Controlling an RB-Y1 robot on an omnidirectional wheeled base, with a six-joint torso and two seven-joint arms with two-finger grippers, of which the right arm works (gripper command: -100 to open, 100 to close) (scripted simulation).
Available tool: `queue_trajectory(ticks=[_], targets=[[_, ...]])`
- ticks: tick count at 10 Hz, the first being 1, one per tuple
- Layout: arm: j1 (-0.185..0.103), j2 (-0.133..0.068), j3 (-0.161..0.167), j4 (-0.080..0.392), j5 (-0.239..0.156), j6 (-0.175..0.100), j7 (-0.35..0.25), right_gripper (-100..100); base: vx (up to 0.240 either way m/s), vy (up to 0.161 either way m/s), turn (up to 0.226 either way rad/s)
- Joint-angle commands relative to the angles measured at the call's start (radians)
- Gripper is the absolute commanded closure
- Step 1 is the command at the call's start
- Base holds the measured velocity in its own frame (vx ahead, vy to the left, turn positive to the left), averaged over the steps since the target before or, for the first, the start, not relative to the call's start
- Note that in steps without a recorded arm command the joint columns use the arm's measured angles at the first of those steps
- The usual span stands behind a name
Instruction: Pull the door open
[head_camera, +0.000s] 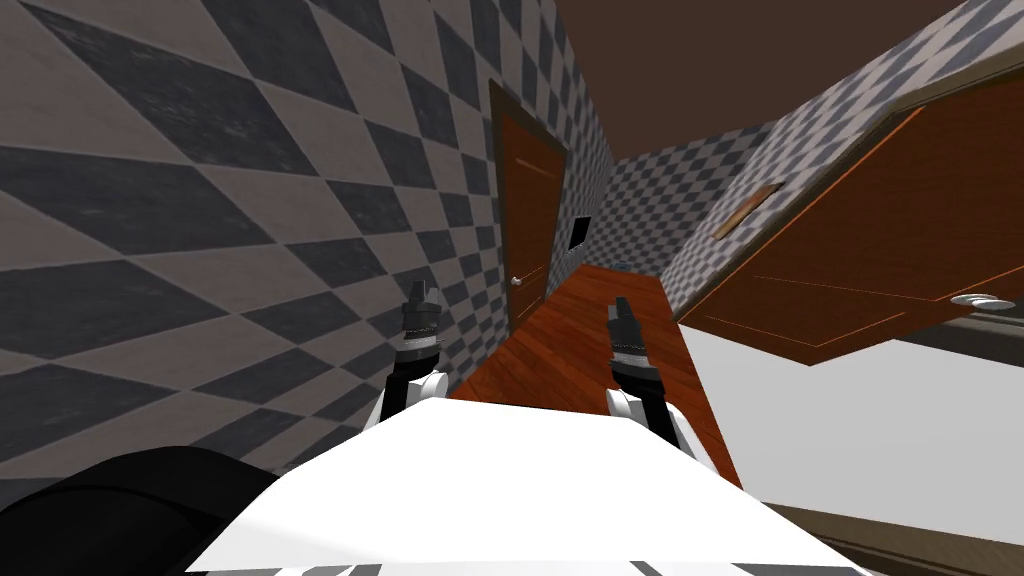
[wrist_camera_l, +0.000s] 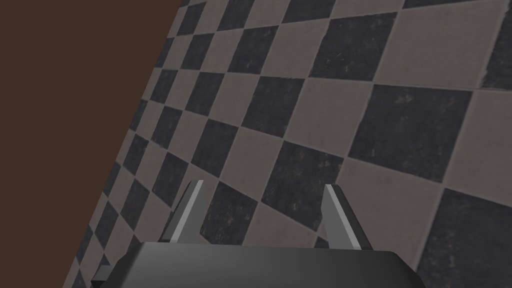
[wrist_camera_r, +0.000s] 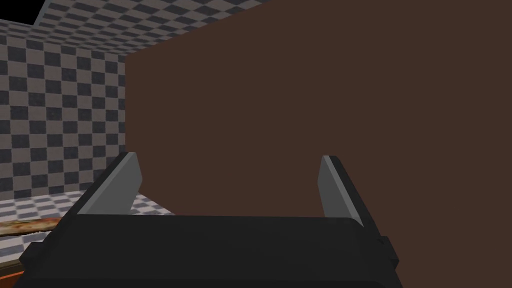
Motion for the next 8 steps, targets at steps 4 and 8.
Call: queue_trajectory(ticks=[4,8], targets=[[-0.018,-0.017,-0.019,0.105,0.047,-0.041,0.085,-100,0.117,-0.025,0.166],[-0.041,-0.029,-0.037,0.206,0.092,-0.077,0.166,-100,0.101,-0.042,0.160]])
